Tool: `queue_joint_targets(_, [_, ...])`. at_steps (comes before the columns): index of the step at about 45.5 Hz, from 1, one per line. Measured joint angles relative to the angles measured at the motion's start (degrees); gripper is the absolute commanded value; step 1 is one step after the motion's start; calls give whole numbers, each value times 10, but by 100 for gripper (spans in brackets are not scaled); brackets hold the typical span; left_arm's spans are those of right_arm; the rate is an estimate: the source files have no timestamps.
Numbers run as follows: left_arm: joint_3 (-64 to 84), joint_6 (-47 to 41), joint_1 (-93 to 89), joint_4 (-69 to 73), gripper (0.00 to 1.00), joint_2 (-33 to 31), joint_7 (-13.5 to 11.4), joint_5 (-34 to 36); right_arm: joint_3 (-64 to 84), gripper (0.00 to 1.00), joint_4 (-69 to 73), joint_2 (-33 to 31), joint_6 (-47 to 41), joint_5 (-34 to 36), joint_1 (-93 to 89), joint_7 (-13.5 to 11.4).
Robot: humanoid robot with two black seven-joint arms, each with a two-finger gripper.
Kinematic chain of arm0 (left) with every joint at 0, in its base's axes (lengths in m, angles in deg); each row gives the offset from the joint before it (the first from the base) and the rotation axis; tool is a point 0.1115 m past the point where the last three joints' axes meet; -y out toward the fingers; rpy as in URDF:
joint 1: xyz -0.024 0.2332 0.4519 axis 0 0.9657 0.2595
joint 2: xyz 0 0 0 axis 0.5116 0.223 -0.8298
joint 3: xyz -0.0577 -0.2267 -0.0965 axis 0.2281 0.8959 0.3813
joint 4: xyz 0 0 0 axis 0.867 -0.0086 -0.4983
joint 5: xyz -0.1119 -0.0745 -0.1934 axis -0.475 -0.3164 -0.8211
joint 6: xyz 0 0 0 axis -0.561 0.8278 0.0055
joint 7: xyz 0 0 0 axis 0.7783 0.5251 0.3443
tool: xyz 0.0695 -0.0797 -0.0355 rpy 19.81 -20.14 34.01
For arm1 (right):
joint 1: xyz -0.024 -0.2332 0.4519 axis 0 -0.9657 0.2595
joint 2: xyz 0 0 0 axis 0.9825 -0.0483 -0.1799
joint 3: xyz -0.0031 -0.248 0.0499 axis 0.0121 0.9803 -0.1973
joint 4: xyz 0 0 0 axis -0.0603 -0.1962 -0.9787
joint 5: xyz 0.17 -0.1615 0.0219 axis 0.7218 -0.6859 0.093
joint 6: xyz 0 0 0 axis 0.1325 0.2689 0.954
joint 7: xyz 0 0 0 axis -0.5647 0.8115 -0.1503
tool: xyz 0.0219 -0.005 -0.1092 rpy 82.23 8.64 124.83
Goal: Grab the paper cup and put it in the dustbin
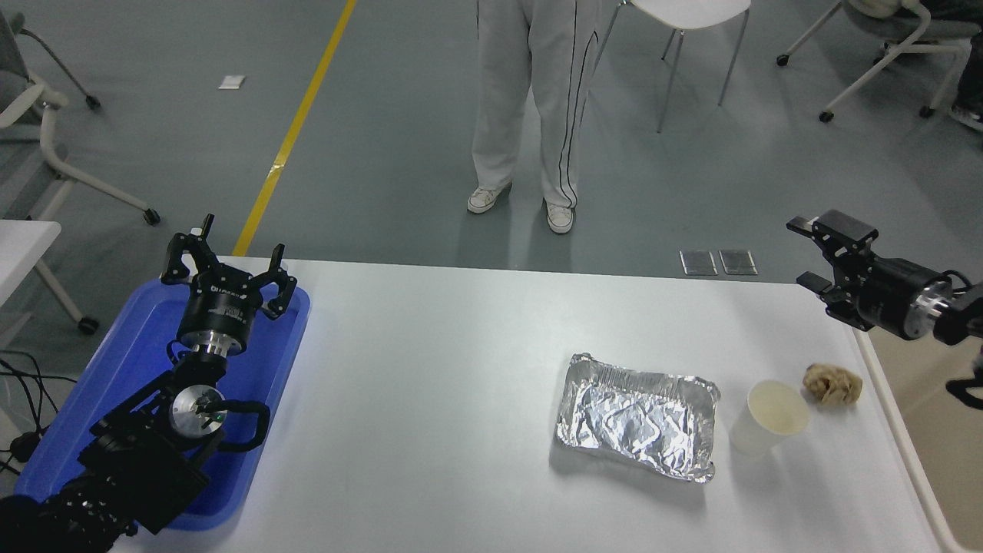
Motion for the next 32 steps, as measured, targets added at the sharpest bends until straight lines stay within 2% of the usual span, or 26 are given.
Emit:
queue_joint_targets(7, [0,0,0,0,100,0,0,0,118,100,30,3,-60,-3,111,0])
queue_joint_targets(14, [0,0,0,0,100,0,0,0,239,100,49,33,-139,-14,224,-2])
queue_joint_targets(19, [0,0,0,0,100,0,0,0,311,100,55,66,-178,-30,288,-18])
queue_joint_targets(23, [0,0,0,0,100,0,0,0,346,100,59,90,-203,-41,322,-57])
queue_joint_targets(32, [0,0,0,0,100,0,0,0,385,100,64,129,-255,-58,378,-195])
